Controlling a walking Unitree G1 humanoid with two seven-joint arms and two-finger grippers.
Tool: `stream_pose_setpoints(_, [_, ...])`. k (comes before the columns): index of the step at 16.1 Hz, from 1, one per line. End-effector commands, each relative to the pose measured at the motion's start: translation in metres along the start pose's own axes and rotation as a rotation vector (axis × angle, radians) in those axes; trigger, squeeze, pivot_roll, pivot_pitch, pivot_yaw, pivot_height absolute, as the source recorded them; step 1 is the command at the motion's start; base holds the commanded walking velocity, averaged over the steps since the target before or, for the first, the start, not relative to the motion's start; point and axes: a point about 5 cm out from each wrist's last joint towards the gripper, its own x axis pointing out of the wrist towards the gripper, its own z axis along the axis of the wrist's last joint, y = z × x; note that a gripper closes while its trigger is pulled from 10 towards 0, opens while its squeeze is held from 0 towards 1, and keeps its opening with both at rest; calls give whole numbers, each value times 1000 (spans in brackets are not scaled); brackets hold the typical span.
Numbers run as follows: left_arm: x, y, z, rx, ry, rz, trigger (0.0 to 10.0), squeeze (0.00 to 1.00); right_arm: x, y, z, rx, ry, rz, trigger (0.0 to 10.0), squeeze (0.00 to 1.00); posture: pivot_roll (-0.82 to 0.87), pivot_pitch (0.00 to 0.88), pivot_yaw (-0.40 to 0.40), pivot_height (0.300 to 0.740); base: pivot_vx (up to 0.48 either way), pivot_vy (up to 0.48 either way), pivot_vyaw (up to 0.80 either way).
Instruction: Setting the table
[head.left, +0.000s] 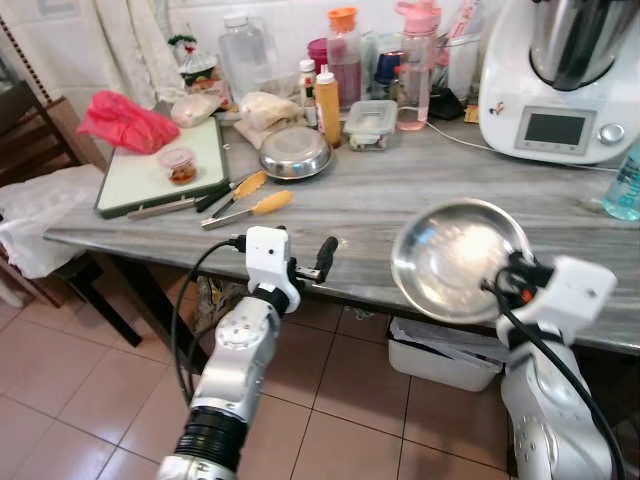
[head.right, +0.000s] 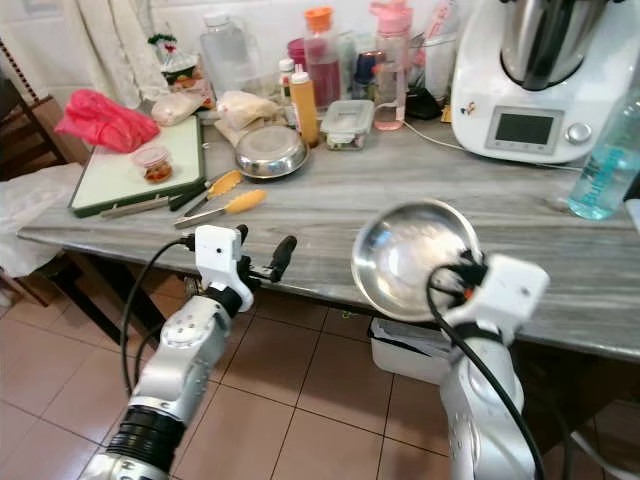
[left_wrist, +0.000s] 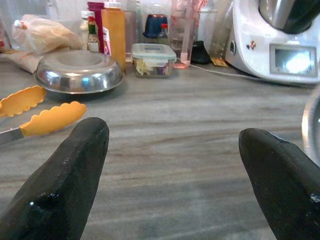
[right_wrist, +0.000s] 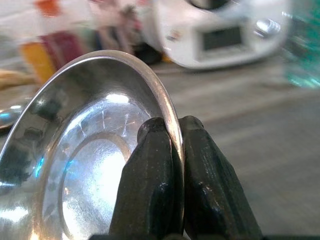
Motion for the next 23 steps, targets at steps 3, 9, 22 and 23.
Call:
stream_pose_setpoints(3, [2, 3, 4, 16, -19, 16, 10000, 0, 9, 2, 5, -5, -11, 26, 10000, 0, -204, 0, 78, 740, 0, 0, 0])
stream_pose_setpoints(9, [3, 12, 4, 41, -14, 29, 10000, 0, 4, 3, -5, 26, 15, 5, 10000, 0, -198, 0, 112, 740, 0, 0, -571])
stream_pose_setpoints(22, [7, 0, 2, 49, -4, -41, 10000, 0, 6, -7, 3, 38, -18, -51, 10000, 0, -227, 0, 132, 740, 0, 0, -293])
stream_pose_setpoints(23, [5, 5, 1, 52, -5, -24, 10000, 0, 10, -3, 4, 50, -22, -36, 10000, 0, -224, 0, 129, 740, 0, 0, 0])
